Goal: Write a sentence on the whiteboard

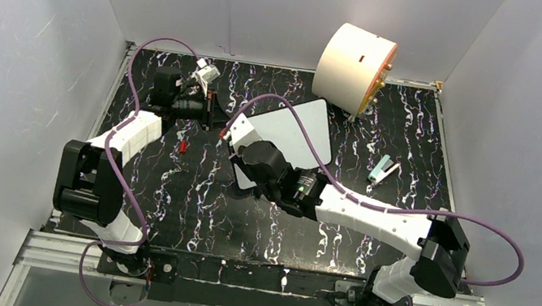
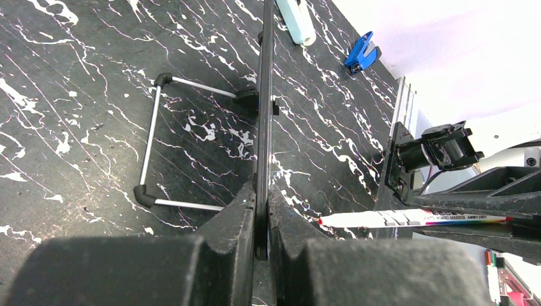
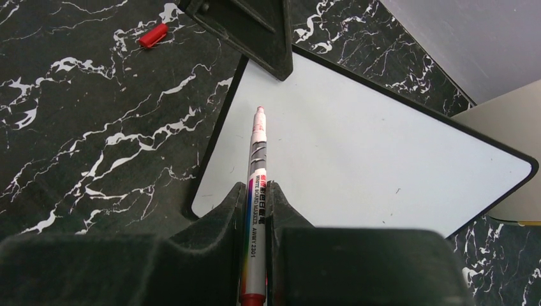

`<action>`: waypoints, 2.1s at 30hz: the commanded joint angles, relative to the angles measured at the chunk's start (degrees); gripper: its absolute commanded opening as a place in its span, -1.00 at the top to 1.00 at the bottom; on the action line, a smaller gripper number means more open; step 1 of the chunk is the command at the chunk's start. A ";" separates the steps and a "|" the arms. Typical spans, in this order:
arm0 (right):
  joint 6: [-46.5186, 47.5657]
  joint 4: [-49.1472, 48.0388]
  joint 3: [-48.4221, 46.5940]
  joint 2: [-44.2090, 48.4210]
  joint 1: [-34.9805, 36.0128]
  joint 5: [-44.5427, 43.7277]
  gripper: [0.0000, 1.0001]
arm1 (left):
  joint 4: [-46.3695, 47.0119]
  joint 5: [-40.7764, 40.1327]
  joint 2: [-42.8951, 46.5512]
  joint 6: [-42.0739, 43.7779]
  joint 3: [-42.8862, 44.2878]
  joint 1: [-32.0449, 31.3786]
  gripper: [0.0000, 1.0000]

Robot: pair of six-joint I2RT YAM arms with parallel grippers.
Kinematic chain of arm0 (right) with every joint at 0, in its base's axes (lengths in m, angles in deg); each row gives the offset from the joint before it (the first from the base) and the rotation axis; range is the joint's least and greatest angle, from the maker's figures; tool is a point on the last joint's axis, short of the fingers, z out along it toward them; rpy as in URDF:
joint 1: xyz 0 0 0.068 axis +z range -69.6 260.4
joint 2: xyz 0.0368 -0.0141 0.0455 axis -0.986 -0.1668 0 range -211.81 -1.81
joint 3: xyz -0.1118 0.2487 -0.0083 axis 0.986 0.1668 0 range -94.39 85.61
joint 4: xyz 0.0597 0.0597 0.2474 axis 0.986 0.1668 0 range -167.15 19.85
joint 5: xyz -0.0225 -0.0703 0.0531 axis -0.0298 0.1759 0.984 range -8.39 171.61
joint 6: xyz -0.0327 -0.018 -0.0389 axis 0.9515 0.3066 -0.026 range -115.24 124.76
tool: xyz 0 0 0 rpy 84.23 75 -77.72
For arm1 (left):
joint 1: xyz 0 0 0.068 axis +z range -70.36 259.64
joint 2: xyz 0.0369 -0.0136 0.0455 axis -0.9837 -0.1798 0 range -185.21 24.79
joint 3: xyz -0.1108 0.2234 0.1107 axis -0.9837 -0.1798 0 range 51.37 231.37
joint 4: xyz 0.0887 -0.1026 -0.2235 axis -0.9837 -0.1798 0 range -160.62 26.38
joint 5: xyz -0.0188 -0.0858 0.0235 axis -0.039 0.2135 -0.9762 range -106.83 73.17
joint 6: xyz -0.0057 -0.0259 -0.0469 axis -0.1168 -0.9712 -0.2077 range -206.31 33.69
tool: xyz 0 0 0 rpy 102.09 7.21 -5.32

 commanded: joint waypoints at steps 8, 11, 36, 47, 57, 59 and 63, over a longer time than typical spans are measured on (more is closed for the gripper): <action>1.03 -5.86 -3.11 -2.72 0.37 -2.27 1.00 | -2.52 -0.96 0.57 0.98 -0.24 -0.95 1.00; 1.11 -5.93 -3.21 -3.13 0.27 -2.62 1.00 | -2.57 -1.00 0.66 0.98 -0.21 -0.95 1.00; 3.05 -9.45 -5.39 -6.47 0.25 -4.66 1.00 | -2.57 -1.09 0.56 1.07 -0.26 -1.04 1.00; 3.21 -8.15 -6.22 -7.34 0.29 -4.92 1.00 | -2.57 -0.97 0.39 1.07 -0.28 -1.04 1.00; 2.48 -5.32 -7.33 -8.40 0.27 -4.53 1.00 | -2.57 -0.92 0.33 1.07 -0.32 -1.08 1.00; 2.20 -4.18 -7.64 -8.65 0.27 -4.34 1.00 | -2.57 -0.85 0.31 1.07 -0.27 -1.11 1.00; 1.48 -2.61 -8.04 -8.94 0.28 -4.29 1.00 | -2.54 -0.85 0.36 1.06 -0.28 -1.13 1.00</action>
